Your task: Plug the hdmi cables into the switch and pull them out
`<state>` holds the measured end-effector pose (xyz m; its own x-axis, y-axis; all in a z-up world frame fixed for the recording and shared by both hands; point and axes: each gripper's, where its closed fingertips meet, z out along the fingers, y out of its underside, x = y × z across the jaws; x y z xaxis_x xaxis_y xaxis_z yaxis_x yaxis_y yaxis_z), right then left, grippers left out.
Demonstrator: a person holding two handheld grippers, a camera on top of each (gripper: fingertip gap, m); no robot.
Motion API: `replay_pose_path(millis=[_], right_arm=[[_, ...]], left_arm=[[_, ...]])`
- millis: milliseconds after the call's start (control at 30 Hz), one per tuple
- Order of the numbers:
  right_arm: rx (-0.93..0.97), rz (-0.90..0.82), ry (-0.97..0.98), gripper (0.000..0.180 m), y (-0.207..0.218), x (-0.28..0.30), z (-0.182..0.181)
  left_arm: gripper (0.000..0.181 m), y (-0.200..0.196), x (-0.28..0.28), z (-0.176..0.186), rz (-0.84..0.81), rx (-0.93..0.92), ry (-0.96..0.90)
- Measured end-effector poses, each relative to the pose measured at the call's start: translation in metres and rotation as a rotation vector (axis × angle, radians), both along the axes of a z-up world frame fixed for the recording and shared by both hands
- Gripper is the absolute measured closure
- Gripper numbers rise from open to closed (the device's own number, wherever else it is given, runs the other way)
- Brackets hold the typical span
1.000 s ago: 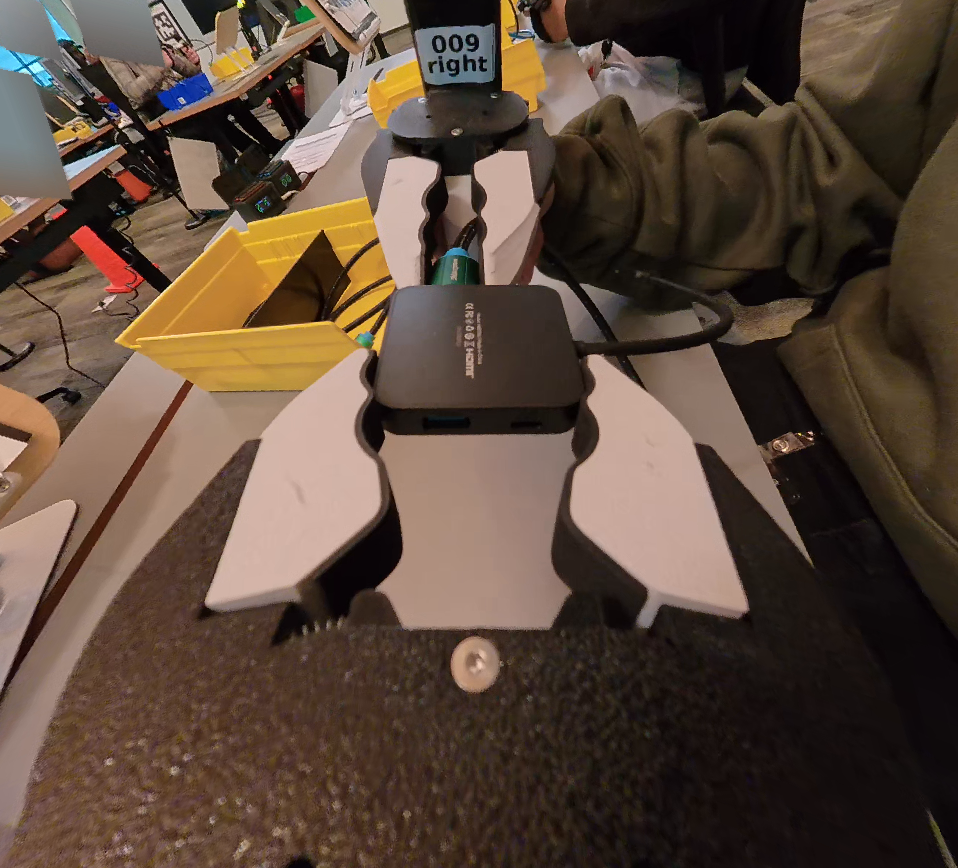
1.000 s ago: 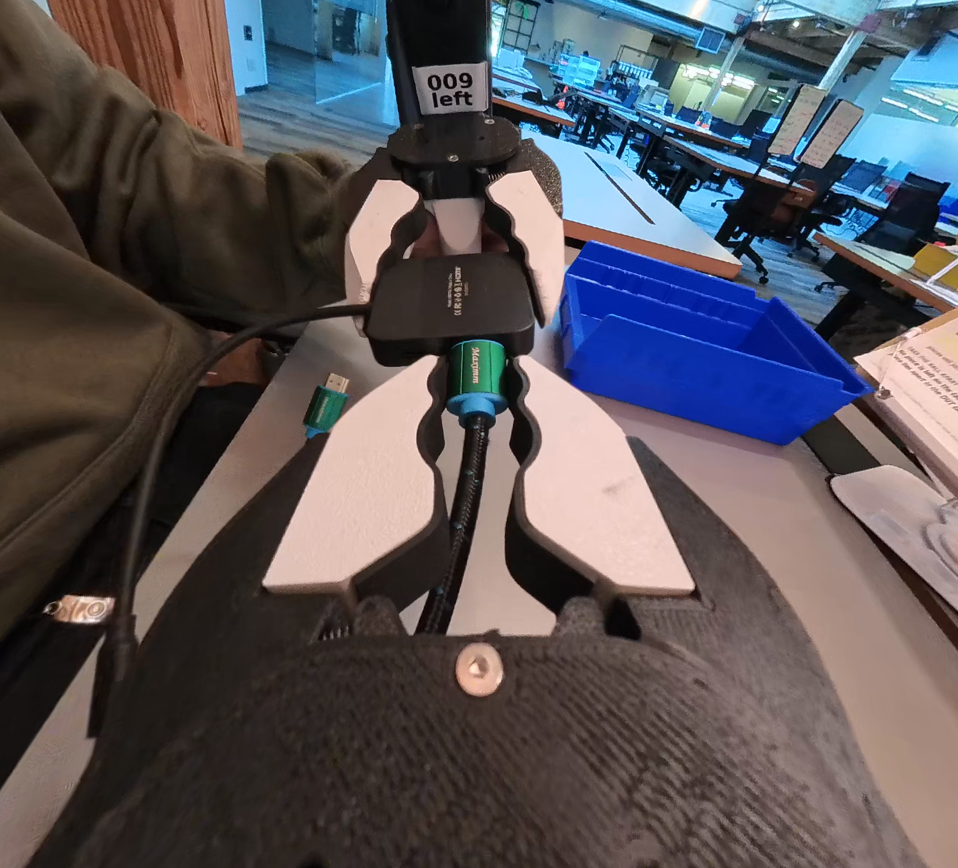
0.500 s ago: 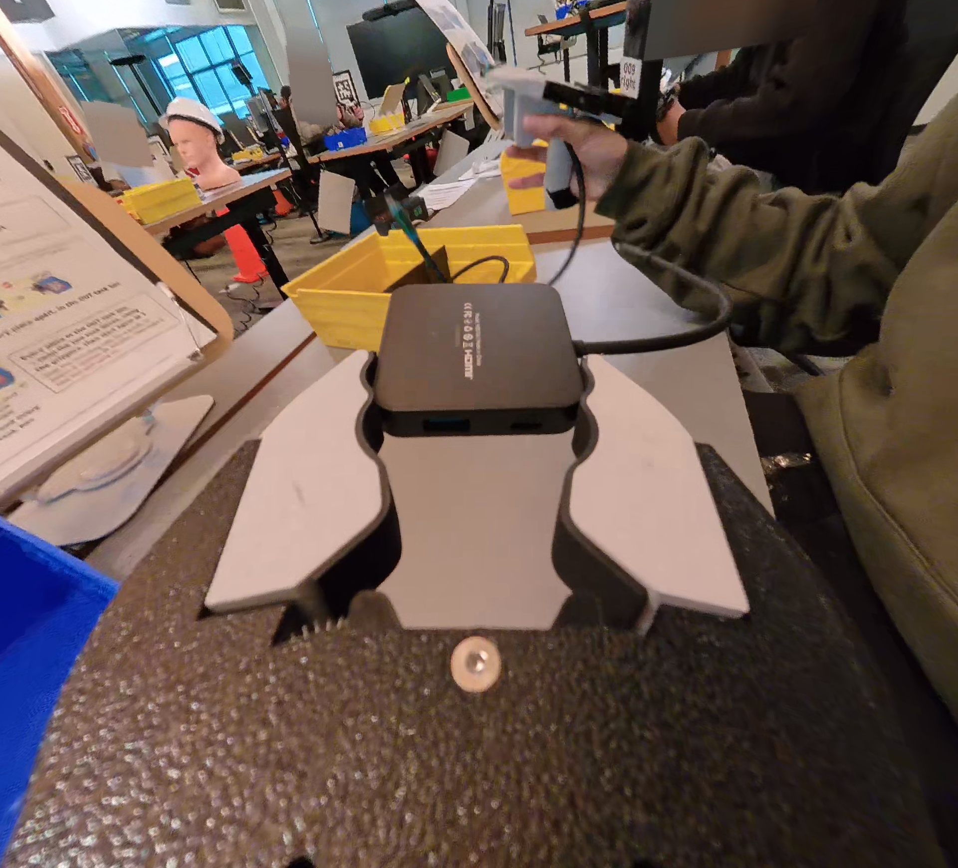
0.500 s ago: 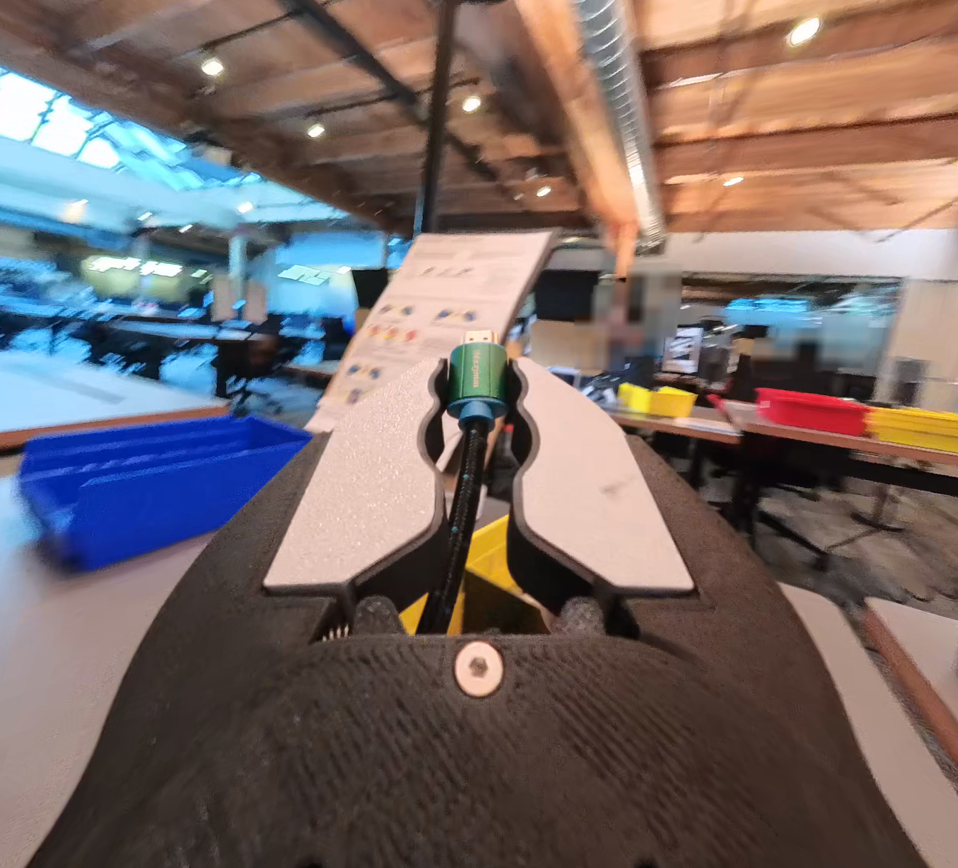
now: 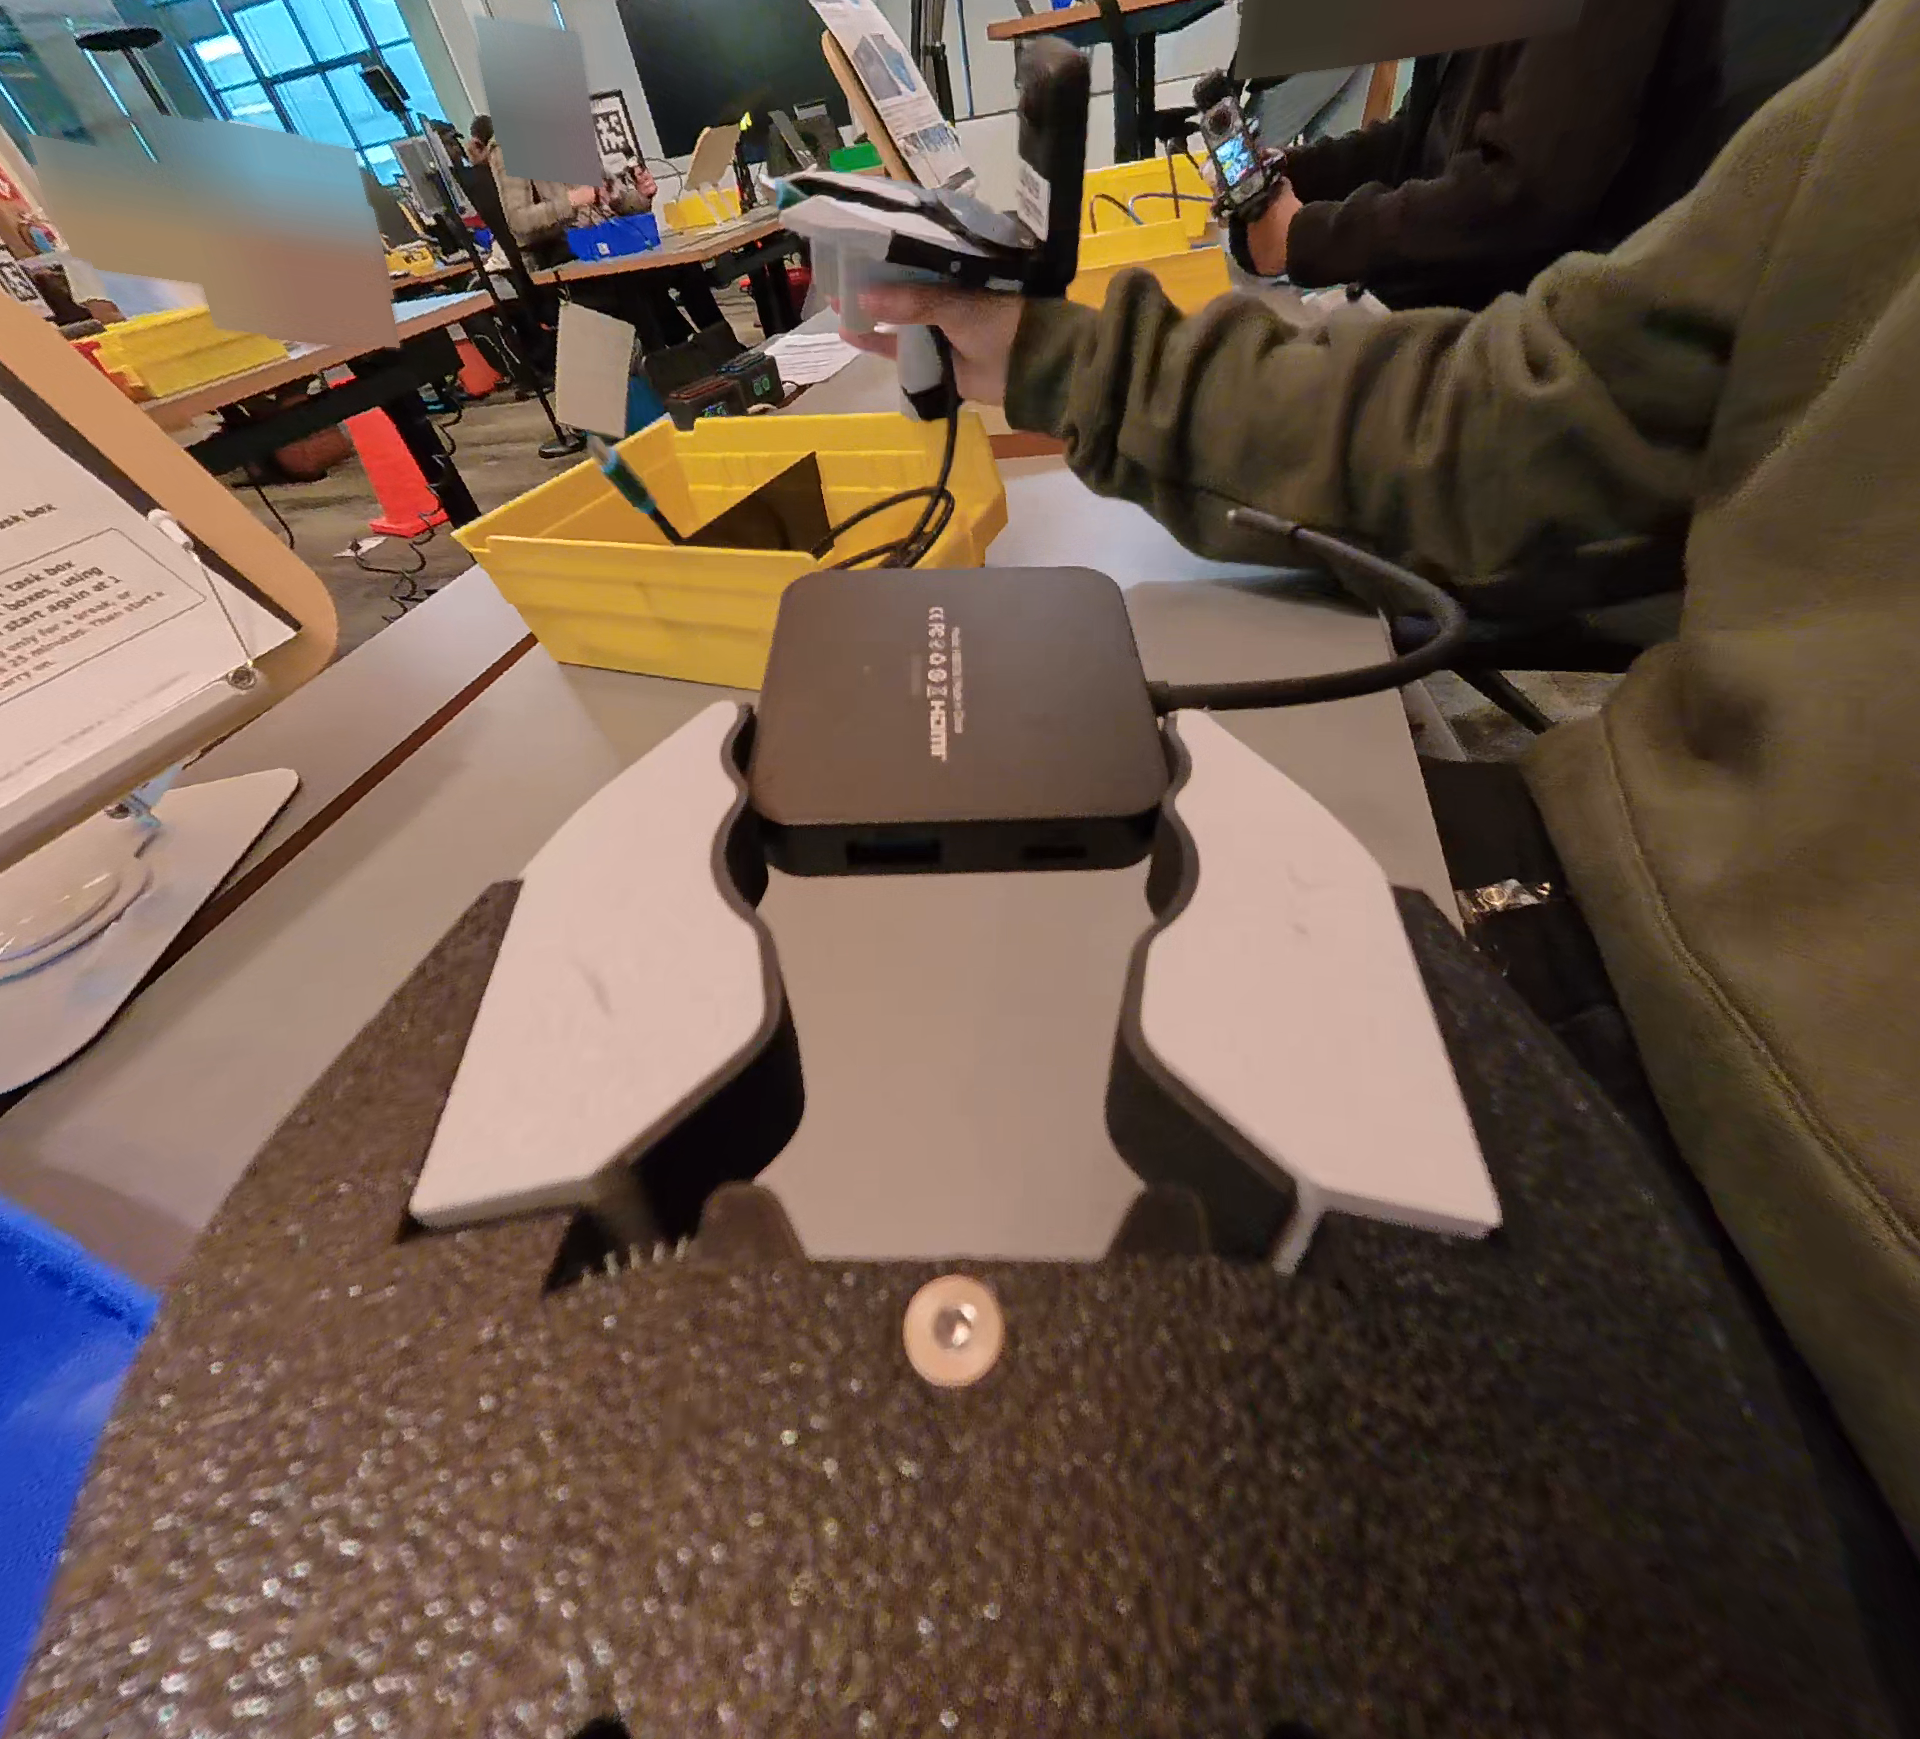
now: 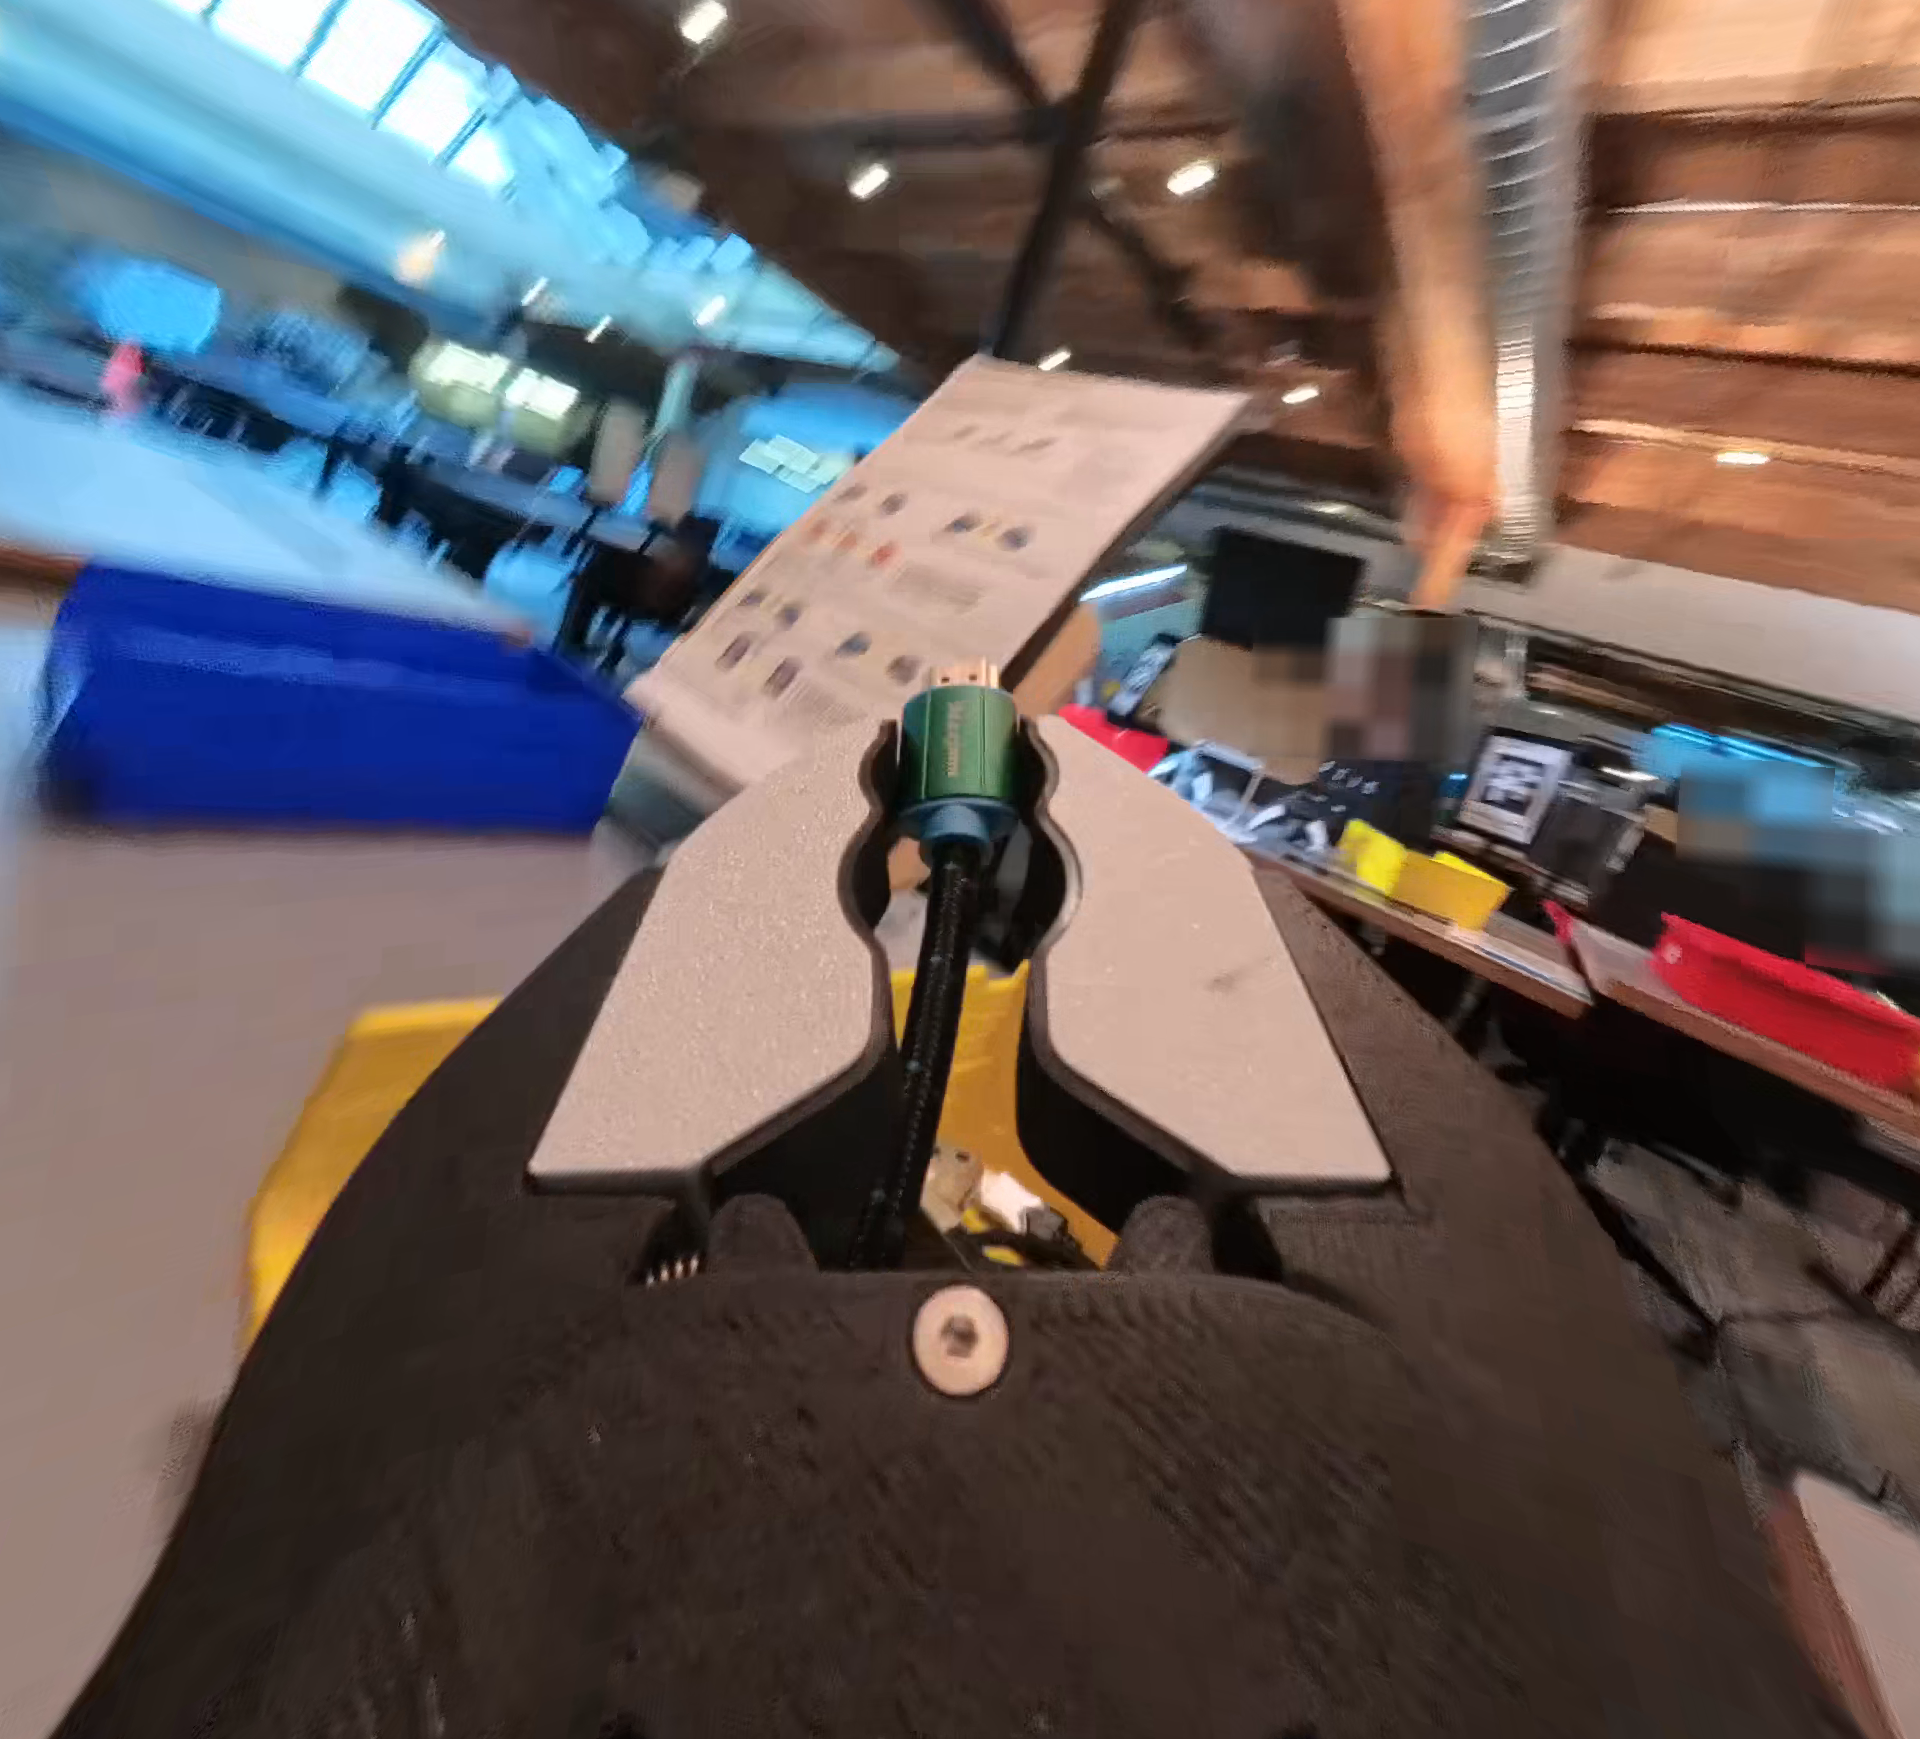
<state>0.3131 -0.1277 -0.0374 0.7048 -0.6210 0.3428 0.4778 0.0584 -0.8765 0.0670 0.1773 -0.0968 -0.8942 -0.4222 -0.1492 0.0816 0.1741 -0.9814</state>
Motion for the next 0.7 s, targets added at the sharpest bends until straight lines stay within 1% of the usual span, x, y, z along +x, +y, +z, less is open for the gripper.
replay_pose_path(millis=[67,133,233,300,333,400,467,500,533,567,667,700], right_arm=[[-0.235,0.084,0.013,0.158,0.019,0.001,-0.018],[-0.41,0.122,0.066,0.157,0.03,0.008,-0.037],[-0.651,0.037,0.098,0.157,0.035,0.029,-0.069],[-0.766,-0.036,0.116,0.157,0.034,0.042,-0.087],[-0.809,-0.03,0.142,0.155,0.036,0.043,-0.098],[-0.924,-0.013,0.252,0.15,0.032,0.043,-0.125],[-1.044,-0.057,0.3,0.14,0.021,0.048,-0.141],[-1.079,-0.095,0.306,0.14,0.014,0.051,-0.143],[-1.085,-0.093,0.329,0.139,0.01,0.049,-0.143],[-1.062,-0.082,0.361,0.136,0.007,0.048,-0.14],[-0.969,-0.129,0.428,0.127,-0.01,0.05,-0.124],[-0.943,-0.147,0.457,0.122,-0.017,0.051,-0.12]], left_arm=[[0.109,0.0,-0.001,-0.003,-0.006,0.005,0.01],[0.109,-0.001,-0.001,-0.006,-0.011,0.005,0.017],[0.109,-0.002,0.0,-0.008,-0.015,-0.013,0.027],[0.109,-0.005,0.001,-0.009,-0.019,-0.016,0.03],[0.109,-0.006,0.001,-0.009,-0.022,-0.017,0.03],[0.109,-0.008,0.001,-0.009,-0.03,-0.017,0.03],[0.109,-0.009,0.001,-0.01,-0.033,-0.015,0.037],[0.109,-0.009,0.001,-0.009,-0.033,-0.016,0.036],[0.109,-0.008,0.001,-0.009,-0.033,-0.019,0.034],[0.109,-0.008,0.001,-0.008,-0.032,-0.022,0.033],[0.109,-0.007,0.001,-0.008,-0.033,-0.031,0.034],[0.109,-0.008,0.0,-0.008,-0.037,-0.033,0.036]])
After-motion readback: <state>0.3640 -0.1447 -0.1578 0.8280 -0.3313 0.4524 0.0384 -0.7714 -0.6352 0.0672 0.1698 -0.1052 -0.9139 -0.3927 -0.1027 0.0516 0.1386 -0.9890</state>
